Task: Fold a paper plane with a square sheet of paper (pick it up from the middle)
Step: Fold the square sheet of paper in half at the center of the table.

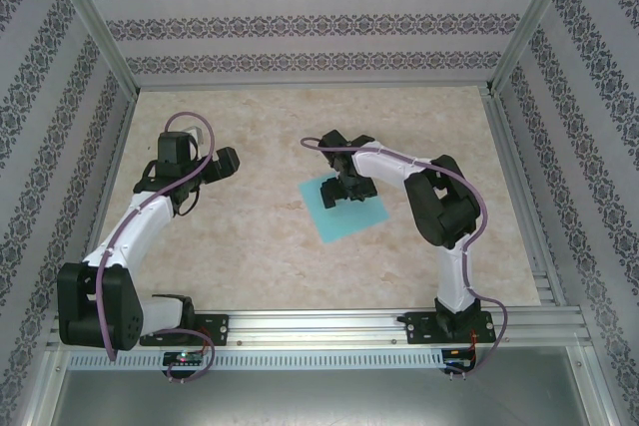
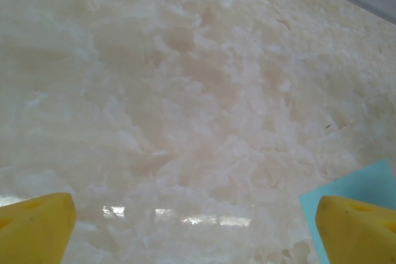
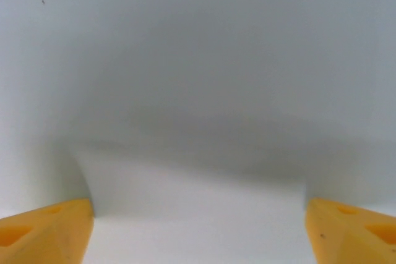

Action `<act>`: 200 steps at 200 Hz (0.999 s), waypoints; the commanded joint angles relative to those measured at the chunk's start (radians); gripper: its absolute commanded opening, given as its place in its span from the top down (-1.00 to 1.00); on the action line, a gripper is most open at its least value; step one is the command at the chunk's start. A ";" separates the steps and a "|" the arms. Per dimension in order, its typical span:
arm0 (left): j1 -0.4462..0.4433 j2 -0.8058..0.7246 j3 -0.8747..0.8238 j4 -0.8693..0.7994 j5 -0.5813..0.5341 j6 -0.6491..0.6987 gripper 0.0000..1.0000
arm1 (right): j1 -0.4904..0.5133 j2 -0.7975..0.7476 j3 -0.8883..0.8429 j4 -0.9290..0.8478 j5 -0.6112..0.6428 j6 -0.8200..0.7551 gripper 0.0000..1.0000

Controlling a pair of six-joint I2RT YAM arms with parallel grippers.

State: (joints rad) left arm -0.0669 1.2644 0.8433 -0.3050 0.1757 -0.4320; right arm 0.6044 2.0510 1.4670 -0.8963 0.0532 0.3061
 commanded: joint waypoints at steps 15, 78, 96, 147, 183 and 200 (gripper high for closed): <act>-0.008 0.006 0.026 -0.009 0.016 0.003 -1.00 | 0.028 -0.030 0.042 -0.026 0.039 -0.017 -0.96; -0.008 0.013 0.032 -0.020 0.014 0.007 -1.00 | 0.015 0.052 0.018 -0.004 -0.019 -0.010 -0.96; -0.008 0.014 0.031 -0.020 0.013 0.009 -1.00 | 0.011 0.074 0.008 -0.004 -0.014 -0.007 -0.96; -0.008 0.019 0.034 -0.022 0.017 0.008 -1.00 | 0.003 0.125 -0.019 -0.004 -0.004 -0.002 -0.82; -0.008 0.024 0.036 -0.022 0.017 0.008 -1.00 | -0.002 0.144 -0.025 -0.007 0.011 0.002 -0.65; -0.008 0.024 0.036 -0.023 0.017 0.008 -1.00 | -0.004 0.143 -0.027 -0.004 0.009 0.003 -0.61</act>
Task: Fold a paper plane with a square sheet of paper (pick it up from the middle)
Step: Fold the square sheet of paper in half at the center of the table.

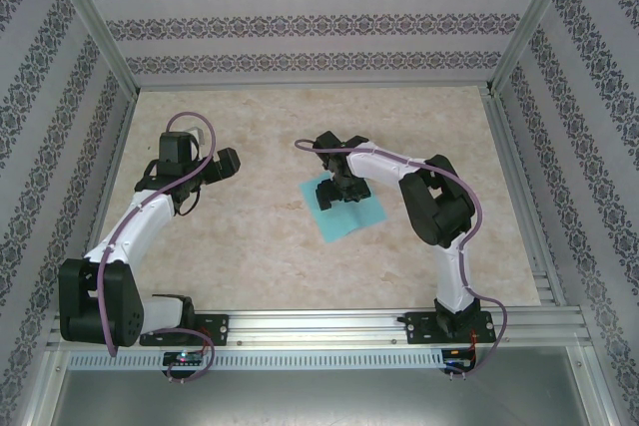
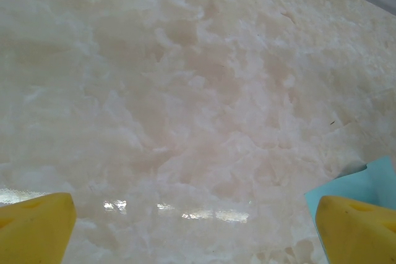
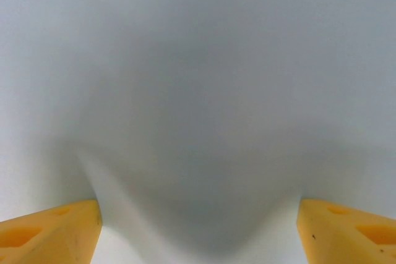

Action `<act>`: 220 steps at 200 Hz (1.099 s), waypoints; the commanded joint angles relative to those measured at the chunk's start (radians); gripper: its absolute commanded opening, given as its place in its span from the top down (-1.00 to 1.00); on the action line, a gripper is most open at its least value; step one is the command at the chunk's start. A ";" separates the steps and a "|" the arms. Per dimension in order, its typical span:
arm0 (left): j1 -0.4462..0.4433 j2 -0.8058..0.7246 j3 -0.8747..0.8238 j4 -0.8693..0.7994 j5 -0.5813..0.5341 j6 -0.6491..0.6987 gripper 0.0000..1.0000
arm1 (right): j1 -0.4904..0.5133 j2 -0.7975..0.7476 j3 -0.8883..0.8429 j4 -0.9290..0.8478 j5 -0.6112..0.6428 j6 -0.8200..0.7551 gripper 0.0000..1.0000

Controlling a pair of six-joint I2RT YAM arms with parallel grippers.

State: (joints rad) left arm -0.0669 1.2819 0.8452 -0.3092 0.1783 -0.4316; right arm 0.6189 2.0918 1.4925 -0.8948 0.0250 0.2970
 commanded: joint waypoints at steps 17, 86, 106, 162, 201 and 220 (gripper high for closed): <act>-0.008 0.008 0.035 -0.019 0.015 0.008 -1.00 | -0.020 0.091 -0.051 -0.001 0.028 0.012 -0.57; -0.010 0.024 0.042 -0.021 0.098 0.010 -1.00 | -0.023 -0.119 -0.093 0.122 -0.110 0.095 0.25; -0.017 0.036 0.037 -0.003 0.146 -0.003 -1.00 | -0.031 -0.225 -0.171 0.232 -0.187 0.142 0.34; -0.148 0.088 -0.033 0.137 0.218 -0.131 -0.95 | -0.082 -0.404 -0.399 0.637 -0.594 0.342 0.37; -0.324 0.163 -0.046 0.281 0.184 -0.222 -0.89 | -0.102 -0.358 -0.464 0.658 -0.551 0.342 0.30; -0.395 0.218 -0.047 0.351 0.160 -0.260 -0.84 | -0.107 -0.334 -0.472 0.628 -0.489 0.318 0.24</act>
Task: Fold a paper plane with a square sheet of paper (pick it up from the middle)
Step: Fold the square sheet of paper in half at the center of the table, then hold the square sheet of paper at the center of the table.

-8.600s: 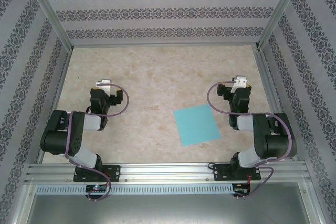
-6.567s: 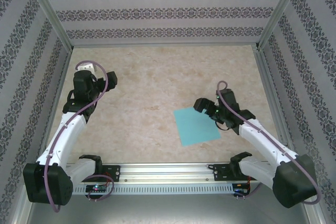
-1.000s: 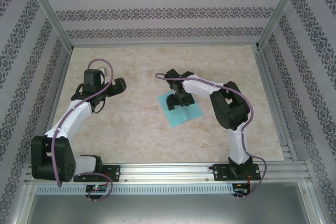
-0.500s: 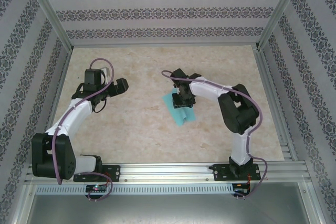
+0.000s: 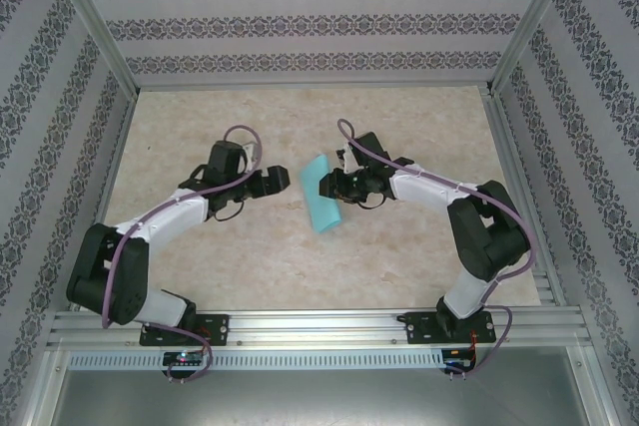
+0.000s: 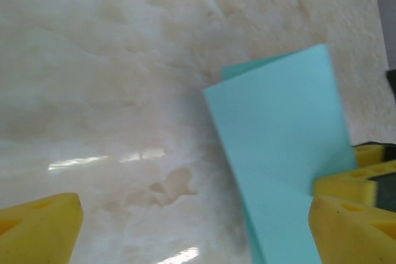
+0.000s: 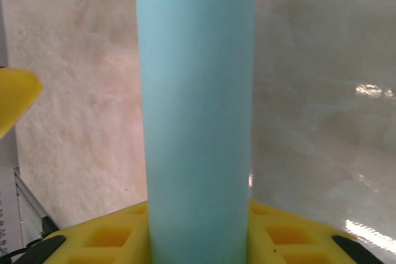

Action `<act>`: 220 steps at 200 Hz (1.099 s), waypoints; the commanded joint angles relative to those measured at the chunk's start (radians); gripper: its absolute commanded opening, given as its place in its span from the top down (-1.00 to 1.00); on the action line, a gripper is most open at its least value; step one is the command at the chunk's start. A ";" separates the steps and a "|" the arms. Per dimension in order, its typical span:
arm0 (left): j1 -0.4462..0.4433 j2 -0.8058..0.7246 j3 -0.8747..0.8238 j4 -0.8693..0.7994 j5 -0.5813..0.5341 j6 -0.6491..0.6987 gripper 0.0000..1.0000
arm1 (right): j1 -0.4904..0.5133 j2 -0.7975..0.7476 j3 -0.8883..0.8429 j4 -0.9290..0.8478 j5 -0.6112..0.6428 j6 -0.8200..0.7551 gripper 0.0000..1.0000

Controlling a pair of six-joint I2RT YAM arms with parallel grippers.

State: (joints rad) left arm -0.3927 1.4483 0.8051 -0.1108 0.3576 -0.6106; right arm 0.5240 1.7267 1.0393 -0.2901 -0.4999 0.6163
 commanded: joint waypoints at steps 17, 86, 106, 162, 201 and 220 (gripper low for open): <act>-0.105 0.098 0.001 0.186 -0.034 -0.109 -0.78 | -0.012 0.036 -0.020 -0.008 0.118 -0.026 0.12; -0.139 0.142 0.006 0.209 -0.087 -0.136 -0.73 | -0.010 -0.013 -0.021 -0.114 0.321 -0.102 -0.37; -0.142 0.148 0.005 0.214 -0.084 -0.136 -0.73 | -0.012 -0.014 -0.021 -0.115 0.333 -0.112 -0.39; -0.171 0.185 0.029 0.225 -0.064 -0.158 -0.67 | -0.031 0.006 -0.020 -0.125 0.347 -0.101 -0.18; -0.194 0.244 0.067 0.250 -0.036 -0.199 -0.50 | -0.041 0.030 -0.027 -0.107 0.324 -0.076 -0.14; -0.201 0.266 0.078 0.267 -0.042 -0.219 -0.44 | -0.042 0.044 -0.022 -0.122 0.329 -0.081 -0.11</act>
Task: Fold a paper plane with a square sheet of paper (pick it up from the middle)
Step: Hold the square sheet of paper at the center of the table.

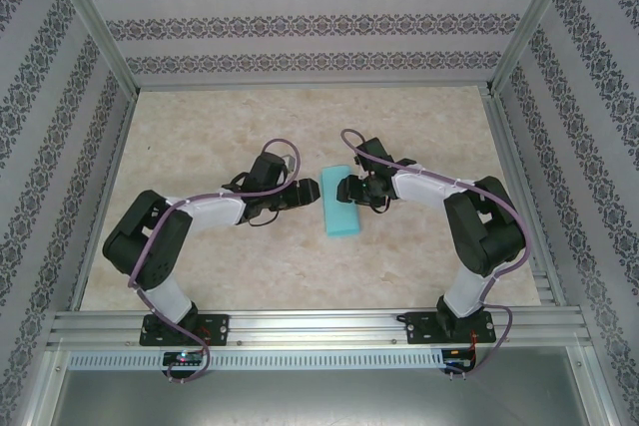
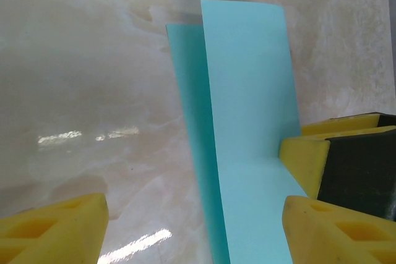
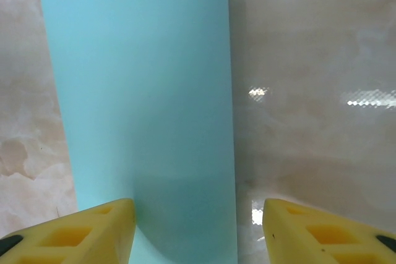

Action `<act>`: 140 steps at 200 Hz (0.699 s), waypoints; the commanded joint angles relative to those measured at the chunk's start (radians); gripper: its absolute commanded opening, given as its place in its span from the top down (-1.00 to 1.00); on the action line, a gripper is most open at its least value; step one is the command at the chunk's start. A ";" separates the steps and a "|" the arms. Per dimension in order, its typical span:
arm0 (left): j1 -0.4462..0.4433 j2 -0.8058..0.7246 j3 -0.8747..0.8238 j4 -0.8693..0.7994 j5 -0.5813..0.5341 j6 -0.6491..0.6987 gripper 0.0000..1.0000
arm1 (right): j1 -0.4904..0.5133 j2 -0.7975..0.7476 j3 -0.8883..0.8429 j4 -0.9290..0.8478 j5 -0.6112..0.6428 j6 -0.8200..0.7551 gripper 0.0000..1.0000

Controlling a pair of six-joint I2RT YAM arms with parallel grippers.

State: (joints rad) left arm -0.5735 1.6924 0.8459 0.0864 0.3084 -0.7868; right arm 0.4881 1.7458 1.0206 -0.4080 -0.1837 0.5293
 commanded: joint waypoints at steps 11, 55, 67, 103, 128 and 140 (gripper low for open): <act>-0.023 0.033 0.042 0.078 0.002 -0.052 -0.40 | -0.008 0.032 -0.003 -0.010 0.018 -0.003 -0.10; -0.025 0.046 0.052 0.092 -0.049 -0.044 -0.24 | -0.008 0.083 0.020 -0.068 0.036 -0.063 -0.09; -0.024 0.049 0.057 0.086 -0.050 -0.046 -0.20 | -0.007 0.098 0.024 -0.075 0.042 -0.057 -0.09; -0.027 0.070 0.075 0.095 -0.044 -0.055 -0.15 | 0.002 0.153 0.041 -0.077 0.047 -0.010 -0.10; -0.029 0.079 0.077 0.114 -0.050 -0.054 -0.15 | 0.015 0.173 0.052 -0.082 0.062 -0.002 -0.12; -0.028 0.085 0.077 0.115 -0.058 -0.053 -0.14 | 0.016 0.185 0.052 -0.087 0.068 0.004 -0.14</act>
State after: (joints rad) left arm -0.5858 1.7622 0.9047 0.1432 0.2745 -0.8253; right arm 0.4908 1.8381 1.0908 -0.4980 -0.1631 0.5106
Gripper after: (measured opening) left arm 0.573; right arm 0.560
